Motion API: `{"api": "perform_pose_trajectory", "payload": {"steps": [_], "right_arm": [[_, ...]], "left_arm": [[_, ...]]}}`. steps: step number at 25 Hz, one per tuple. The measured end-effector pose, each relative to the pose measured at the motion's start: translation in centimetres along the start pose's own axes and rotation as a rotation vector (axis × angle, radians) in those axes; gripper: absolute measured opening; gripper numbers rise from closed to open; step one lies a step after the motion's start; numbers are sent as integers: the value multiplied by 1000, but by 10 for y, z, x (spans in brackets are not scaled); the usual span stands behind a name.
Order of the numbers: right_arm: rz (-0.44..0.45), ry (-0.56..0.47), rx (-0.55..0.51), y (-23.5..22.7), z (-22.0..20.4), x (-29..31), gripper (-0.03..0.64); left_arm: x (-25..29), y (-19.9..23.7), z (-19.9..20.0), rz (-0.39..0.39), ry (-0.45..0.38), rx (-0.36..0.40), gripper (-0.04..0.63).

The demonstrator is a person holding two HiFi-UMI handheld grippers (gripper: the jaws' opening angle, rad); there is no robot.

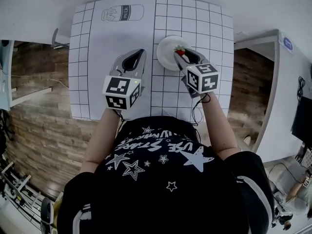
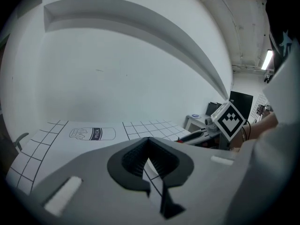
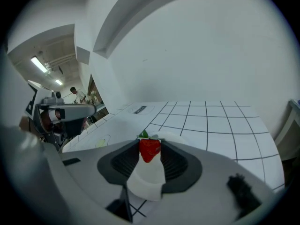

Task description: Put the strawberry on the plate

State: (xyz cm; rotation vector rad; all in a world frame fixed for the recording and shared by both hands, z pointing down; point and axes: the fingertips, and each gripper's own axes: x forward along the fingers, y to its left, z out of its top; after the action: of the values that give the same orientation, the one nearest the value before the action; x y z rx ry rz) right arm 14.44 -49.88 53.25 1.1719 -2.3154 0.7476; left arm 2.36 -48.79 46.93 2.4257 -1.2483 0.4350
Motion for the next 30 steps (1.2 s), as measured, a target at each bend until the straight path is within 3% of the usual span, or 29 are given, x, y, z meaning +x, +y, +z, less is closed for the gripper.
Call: {"api": "perform_pose_trajectory", "payload": {"steps": [8, 18, 30], "right_arm": [[14, 97, -55, -5, -15, 28, 149], [-49, 171, -141, -10, -31, 38, 150], [-60, 159, -45, -11, -33, 35, 160]], "left_arm": [[16, 4, -12, 7, 44, -17, 9], [17, 6, -25, 16, 75, -26, 9], [8, 4, -29, 9, 74, -21, 9]]}}
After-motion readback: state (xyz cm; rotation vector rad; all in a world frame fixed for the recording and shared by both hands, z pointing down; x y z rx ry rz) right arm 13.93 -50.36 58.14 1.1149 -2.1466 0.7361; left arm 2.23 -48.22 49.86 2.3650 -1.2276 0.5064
